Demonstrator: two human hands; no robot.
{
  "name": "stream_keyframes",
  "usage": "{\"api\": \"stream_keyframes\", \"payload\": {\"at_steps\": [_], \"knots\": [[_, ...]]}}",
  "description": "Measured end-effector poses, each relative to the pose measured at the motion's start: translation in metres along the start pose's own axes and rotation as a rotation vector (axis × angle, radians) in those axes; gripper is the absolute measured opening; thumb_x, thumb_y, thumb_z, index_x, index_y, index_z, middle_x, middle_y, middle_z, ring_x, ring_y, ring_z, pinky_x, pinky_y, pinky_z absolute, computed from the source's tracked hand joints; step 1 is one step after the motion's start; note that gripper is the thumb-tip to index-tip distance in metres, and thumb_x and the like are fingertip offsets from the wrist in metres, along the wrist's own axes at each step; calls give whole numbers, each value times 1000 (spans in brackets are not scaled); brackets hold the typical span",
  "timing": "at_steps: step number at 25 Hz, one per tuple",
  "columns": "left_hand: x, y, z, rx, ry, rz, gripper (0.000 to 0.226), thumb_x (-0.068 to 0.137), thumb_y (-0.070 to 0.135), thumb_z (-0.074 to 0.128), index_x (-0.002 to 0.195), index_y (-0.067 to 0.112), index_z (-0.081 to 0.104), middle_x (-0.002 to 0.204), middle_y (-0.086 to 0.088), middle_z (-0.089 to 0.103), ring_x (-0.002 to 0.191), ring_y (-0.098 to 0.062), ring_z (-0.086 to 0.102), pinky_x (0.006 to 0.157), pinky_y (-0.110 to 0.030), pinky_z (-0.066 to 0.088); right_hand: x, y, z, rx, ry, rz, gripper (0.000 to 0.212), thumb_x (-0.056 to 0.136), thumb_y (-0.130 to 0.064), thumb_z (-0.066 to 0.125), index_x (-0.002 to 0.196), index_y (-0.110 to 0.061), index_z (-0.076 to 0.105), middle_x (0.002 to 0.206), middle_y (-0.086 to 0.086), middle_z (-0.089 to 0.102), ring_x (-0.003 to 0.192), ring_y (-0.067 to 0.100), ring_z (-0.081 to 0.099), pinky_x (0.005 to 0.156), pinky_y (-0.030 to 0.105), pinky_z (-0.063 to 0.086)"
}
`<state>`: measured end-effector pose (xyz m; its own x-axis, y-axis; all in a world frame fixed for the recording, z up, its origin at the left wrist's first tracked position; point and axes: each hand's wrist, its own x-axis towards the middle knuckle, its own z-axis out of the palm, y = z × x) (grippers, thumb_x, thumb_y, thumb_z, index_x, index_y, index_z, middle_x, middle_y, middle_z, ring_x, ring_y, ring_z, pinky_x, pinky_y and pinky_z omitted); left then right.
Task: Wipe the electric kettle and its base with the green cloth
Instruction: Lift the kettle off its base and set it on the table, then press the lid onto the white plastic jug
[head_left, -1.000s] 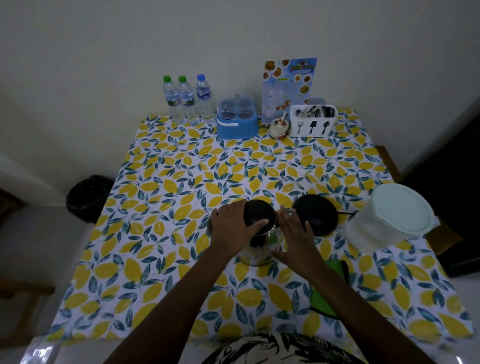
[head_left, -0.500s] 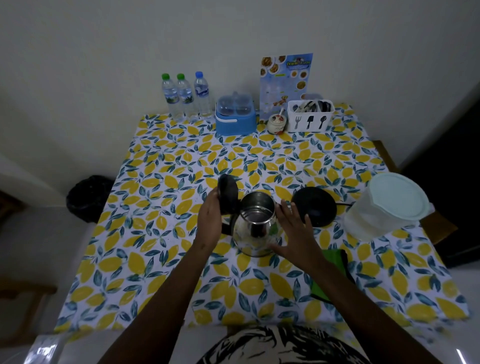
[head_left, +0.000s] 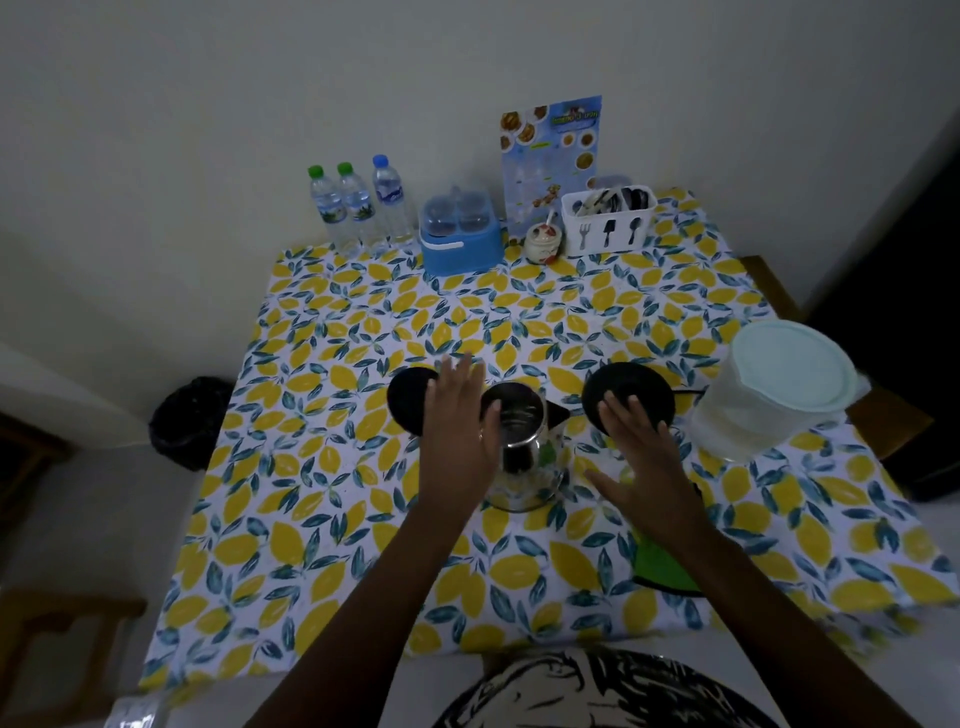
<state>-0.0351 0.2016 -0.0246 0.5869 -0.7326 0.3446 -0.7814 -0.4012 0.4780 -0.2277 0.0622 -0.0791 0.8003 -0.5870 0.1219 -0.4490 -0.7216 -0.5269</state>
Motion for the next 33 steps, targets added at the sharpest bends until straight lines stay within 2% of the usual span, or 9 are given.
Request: {"api": "stream_keyframes", "payload": {"at_steps": [5, 11, 15, 18, 21, 23, 26, 29, 33], "knots": [[21, 74, 54, -79, -248, 228, 52, 102, 38, 35, 149, 16, 30, 159, -3, 25, 148, -12, 4, 122, -37, 5, -41, 39, -63, 17, 264, 163, 73, 89, -45, 53, 151, -21, 24, 158, -9, 16, 146, 4, 3, 119, 43, 8], [46, 175, 130, -116, -479, 458, 52, 101, 32, 43, 148, 11, 31, 159, -8, 26, 150, -25, 13, 122, -44, 12, -79, 123, -116, 21, 487, 370, 64, 91, -36, 57, 147, -15, 34, 156, -1, 31, 148, 19, 18, 118, 49, 20], [59, 218, 171, -16, -568, 562, 61, 100, 40, 42, 151, 10, 24, 162, -9, 18, 150, -26, 7, 122, -45, 11, -63, 175, -135, 203, 490, 549, 59, 95, -40, 52, 147, -15, 36, 155, 6, 35, 146, 21, 23, 116, 41, 23], [62, 227, 192, 153, -631, 603, 71, 97, 46, 44, 152, 9, 17, 162, -12, 12, 150, -29, 7, 121, -44, 10, -28, 206, -146, 477, 380, 679, 57, 97, -44, 46, 145, -16, 39, 153, 6, 38, 141, 21, 33, 113, 32, 26], [54, 222, 198, 236, -611, 608, 74, 94, 47, 48, 152, 11, 19, 162, -12, 14, 150, -30, 10, 121, -44, 9, -3, 229, -143, 691, 337, 665, 39, 98, -41, 47, 121, -12, 57, 117, 5, 59, 113, 19, 54, 89, 14, 43], [51, 220, 199, 215, -590, 589, 72, 94, 45, 50, 152, 13, 21, 162, -9, 17, 150, -28, 12, 121, -43, 8, 5, 245, -136, 674, 326, 664, 43, 95, -48, 47, 96, -8, 62, 91, 8, 59, 89, 20, 57, 78, 30, 47], [48, 219, 197, 199, -556, 589, 67, 92, 40, 56, 149, 16, 30, 159, -6, 27, 148, -27, 22, 121, -45, 16, 1, 259, -128, 645, 190, 701, 70, 88, -68, 37, 83, -5, 66, 82, 14, 65, 77, 23, 60, 78, 39, 45], [45, 213, 195, 142, -547, 542, 63, 87, 37, 63, 144, 18, 41, 154, -5, 38, 143, -29, 33, 117, -49, 29, -13, 239, -126, 723, 172, 762, 74, 80, -72, 37, 60, -2, 53, 61, 17, 51, 56, 23, 47, 63, 34, 36], [41, 201, 180, 140, -541, 529, 75, 82, 42, 69, 146, 21, 35, 156, -3, 34, 143, -26, 33, 112, -50, 35, -25, 203, -117, 841, 276, 732, 66, 79, -70, 48, 58, -9, 37, 56, 9, 32, 53, 19, 33, 59, 33, 25]]}}
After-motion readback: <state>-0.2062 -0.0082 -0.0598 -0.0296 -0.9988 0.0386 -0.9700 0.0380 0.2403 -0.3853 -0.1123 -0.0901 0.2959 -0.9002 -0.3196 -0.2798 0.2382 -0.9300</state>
